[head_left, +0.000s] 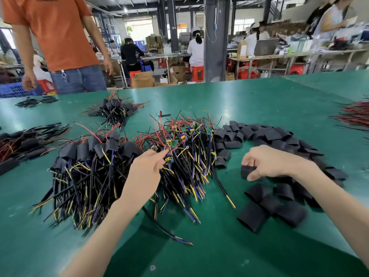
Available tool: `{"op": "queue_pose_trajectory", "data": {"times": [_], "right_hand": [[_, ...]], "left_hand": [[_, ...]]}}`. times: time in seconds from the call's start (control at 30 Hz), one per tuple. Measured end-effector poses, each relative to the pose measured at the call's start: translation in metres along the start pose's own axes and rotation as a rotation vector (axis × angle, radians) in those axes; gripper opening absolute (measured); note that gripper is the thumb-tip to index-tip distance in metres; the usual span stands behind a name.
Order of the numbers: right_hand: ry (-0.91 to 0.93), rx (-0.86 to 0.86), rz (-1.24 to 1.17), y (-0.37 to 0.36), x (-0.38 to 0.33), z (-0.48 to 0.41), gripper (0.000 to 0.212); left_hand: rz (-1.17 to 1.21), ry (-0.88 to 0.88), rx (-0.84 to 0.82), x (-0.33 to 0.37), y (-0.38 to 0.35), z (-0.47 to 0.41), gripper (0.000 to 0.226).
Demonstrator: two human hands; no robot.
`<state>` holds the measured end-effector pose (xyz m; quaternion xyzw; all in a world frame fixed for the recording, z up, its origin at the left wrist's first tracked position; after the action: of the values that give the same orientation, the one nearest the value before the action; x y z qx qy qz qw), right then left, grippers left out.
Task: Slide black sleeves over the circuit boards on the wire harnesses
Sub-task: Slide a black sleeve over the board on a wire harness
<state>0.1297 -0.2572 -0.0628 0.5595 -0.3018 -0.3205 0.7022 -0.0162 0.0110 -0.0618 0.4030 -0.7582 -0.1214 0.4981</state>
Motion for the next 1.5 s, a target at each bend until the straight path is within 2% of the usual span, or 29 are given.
{"op": "queue_pose_trajectory", "data": {"times": [0.1,0.17,0.23,0.37,0.47,0.6,0.67,0.8,1.0,1.13,1.37,1.5], "right_hand": [[0.001,0.017,0.068,-0.002,-0.004,0.000,0.050],[0.022,0.026,0.116,-0.002,-0.007,0.002,0.037],[0.067,0.004,0.142,-0.001,-0.011,0.004,0.046],[0.039,0.047,0.136,0.001,-0.014,0.006,0.049],[-0.013,0.182,0.142,0.006,-0.020,0.006,0.035],[0.149,0.510,-0.060,0.017,-0.036,0.011,0.021],[0.245,0.614,-0.183,0.021,-0.051,0.017,0.022],[0.319,0.729,-0.258,0.017,-0.075,0.023,0.031],[0.306,0.716,-0.321,0.014,-0.083,0.023,0.037],[0.270,0.736,-0.386,0.015,-0.084,0.025,0.031],[0.202,0.799,-0.379,0.018,-0.082,0.028,0.037],[0.226,0.807,-0.349,0.019,-0.081,0.029,0.039]], "left_hand": [[-0.036,-0.040,-0.043,0.002,-0.004,0.003,0.057],[-0.043,-0.089,-0.039,0.005,-0.004,0.004,0.045],[-0.029,-0.113,-0.007,0.012,-0.003,0.005,0.029],[-0.074,-0.097,0.012,0.020,-0.003,0.008,0.019],[-0.102,-0.072,-0.022,0.024,-0.005,0.011,0.016],[-0.079,-0.111,0.032,0.030,-0.005,0.012,0.011],[-0.063,-0.135,0.063,0.032,-0.004,0.013,0.009],[-0.013,-0.188,0.074,0.032,-0.004,0.014,0.007],[0.019,-0.233,0.094,0.033,-0.006,0.015,0.007],[0.015,-0.258,0.093,0.034,-0.005,0.016,0.008],[-0.009,-0.299,0.066,0.037,-0.007,0.016,0.007],[-0.052,-0.324,0.049,0.035,-0.007,0.016,0.008]]}}
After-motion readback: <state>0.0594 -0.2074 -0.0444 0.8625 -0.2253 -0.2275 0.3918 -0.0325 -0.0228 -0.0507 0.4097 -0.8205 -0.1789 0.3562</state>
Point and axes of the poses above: each hand's wrist, its own z-axis away from the middle knuckle, its own y-axis out of the back of the hand, x = y × z, the point moved 3 cm from there along -z, towards the middle knuckle, and after that the axes turned 15 degrees about z, right-handed, at the moved point
